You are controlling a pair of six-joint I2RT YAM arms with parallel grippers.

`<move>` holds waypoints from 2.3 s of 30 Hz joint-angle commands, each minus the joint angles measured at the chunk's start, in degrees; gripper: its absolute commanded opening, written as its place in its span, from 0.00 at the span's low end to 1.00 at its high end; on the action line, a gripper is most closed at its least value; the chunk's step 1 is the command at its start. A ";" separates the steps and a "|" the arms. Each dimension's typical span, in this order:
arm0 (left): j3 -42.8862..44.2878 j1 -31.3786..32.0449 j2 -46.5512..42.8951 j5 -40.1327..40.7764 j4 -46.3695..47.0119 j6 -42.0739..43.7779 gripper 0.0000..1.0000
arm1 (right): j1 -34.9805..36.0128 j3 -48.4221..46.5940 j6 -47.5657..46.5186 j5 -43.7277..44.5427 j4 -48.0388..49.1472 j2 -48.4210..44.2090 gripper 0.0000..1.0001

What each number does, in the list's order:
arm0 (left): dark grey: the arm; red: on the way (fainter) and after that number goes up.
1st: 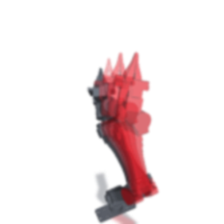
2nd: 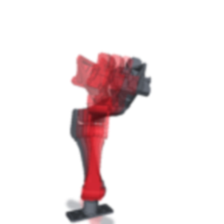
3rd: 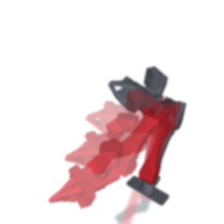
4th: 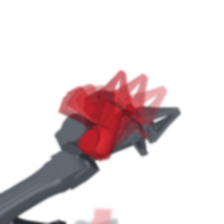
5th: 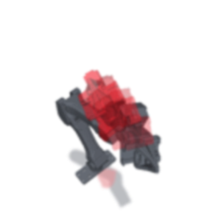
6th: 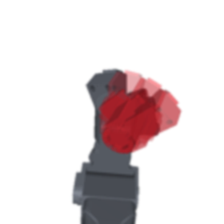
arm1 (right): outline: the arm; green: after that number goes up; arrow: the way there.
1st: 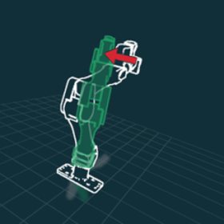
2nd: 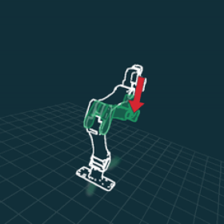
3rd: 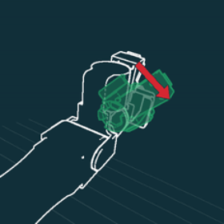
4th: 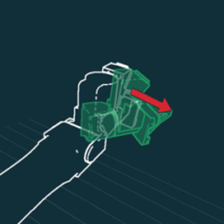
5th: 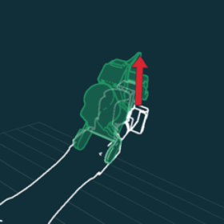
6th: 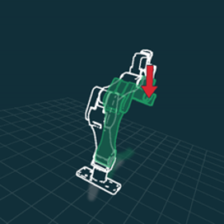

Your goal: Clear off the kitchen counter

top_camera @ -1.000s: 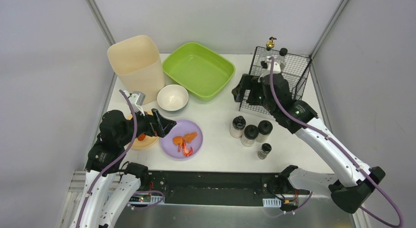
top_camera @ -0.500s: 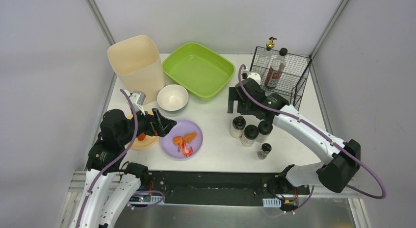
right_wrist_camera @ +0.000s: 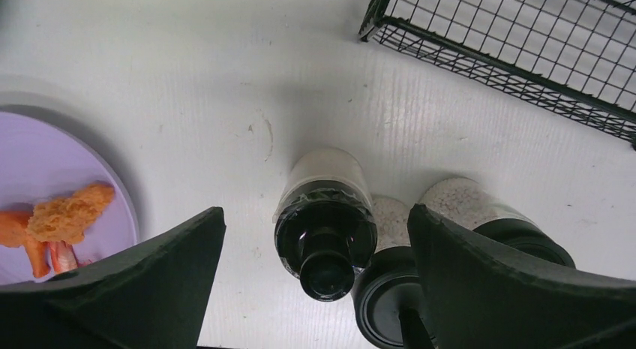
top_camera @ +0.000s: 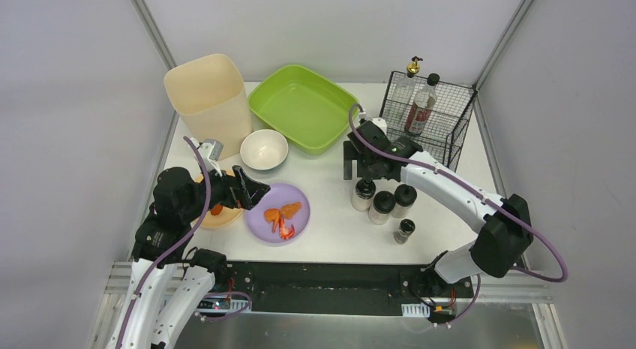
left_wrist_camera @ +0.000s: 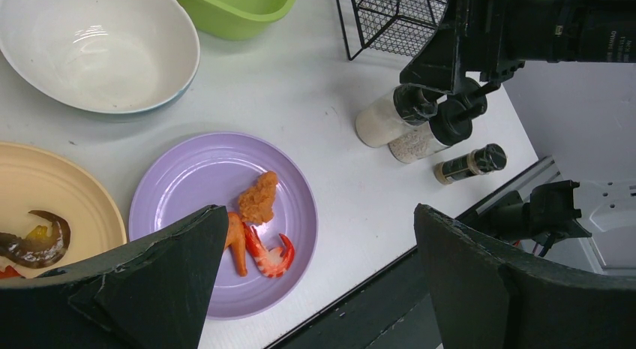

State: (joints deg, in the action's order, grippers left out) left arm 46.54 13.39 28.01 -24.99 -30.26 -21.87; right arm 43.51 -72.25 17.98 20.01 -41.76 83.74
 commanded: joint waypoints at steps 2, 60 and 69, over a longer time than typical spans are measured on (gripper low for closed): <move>0.04 -0.82 -0.16 -0.23 1.87 0.25 1.00 | 0.07 -0.66 0.65 -2.42 -2.02 1.09 0.95; 0.05 -0.90 0.84 -0.94 1.88 0.16 1.00 | -1.49 -14.39 -1.43 -7.97 -11.28 0.26 0.23; 0.12 -0.86 0.95 -1.10 1.87 0.22 1.00 | -4.38 -30.38 -2.29 -2.30 -17.39 2.42 0.23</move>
State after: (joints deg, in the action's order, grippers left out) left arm 46.54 13.02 28.56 -25.08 -30.26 -21.87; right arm 41.52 -95.18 16.29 12.99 -55.99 87.55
